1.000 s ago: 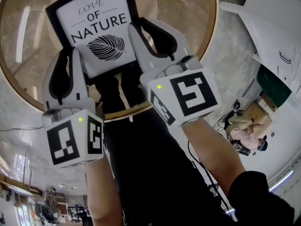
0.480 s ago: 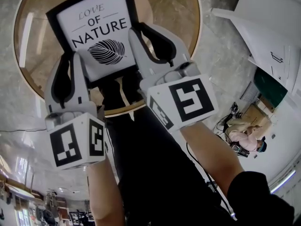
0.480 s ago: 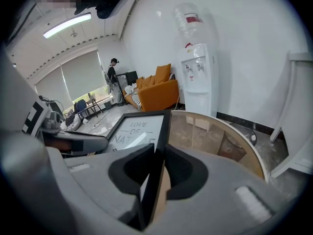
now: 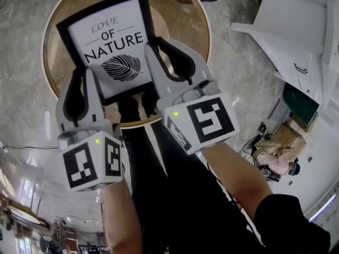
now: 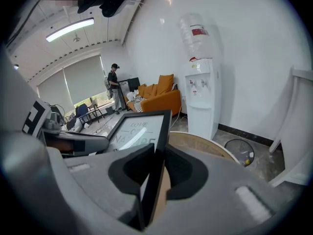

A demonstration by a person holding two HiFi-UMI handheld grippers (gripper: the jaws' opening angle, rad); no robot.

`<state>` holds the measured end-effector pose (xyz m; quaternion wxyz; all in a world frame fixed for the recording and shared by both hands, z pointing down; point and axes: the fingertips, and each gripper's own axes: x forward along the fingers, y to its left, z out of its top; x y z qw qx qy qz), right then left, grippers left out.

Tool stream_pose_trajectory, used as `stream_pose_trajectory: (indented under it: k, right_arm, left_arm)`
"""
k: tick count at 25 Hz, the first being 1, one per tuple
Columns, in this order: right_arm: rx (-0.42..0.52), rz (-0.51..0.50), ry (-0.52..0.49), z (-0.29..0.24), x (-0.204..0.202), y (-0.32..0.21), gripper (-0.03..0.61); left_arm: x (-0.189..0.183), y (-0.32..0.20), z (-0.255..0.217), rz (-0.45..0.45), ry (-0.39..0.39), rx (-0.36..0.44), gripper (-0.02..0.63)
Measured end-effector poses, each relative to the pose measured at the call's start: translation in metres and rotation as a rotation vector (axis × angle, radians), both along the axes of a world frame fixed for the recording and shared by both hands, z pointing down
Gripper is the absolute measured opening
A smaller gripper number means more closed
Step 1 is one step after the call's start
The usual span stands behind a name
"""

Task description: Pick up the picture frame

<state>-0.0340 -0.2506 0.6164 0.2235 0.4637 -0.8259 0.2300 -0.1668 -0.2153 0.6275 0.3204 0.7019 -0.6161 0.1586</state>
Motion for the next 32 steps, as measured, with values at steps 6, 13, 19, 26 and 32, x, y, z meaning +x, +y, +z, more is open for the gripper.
stream_pose_trajectory:
  k: [6, 13, 19, 26, 32]
  right_arm:
    - [0.006, -0.005, 0.012, 0.000, -0.001, 0.003, 0.066]
    - [-0.011, 0.004, -0.029, 0.001, -0.001, 0.001, 0.064]
    - [0.003, -0.023, -0.031, 0.033, -0.002, 0.005, 0.064]
    - [0.057, -0.015, -0.008, 0.049, -0.002, 0.006, 0.065]
    - [0.066, 0.010, -0.012, 0.028, 0.000, 0.007, 0.064]
  left_arm:
    - [0.000, -0.001, -0.001, 0.030, -0.014, 0.019, 0.084]
    - [0.000, -0.002, -0.004, 0.027, -0.048, 0.002, 0.083]
    - [0.000, 0.003, 0.031, 0.011, -0.049, 0.001, 0.083]
    - [-0.001, 0.002, 0.053, 0.031, -0.018, 0.065, 0.083]
    - [0.001, -0.001, 0.031, 0.044, -0.013, 0.094, 0.083]
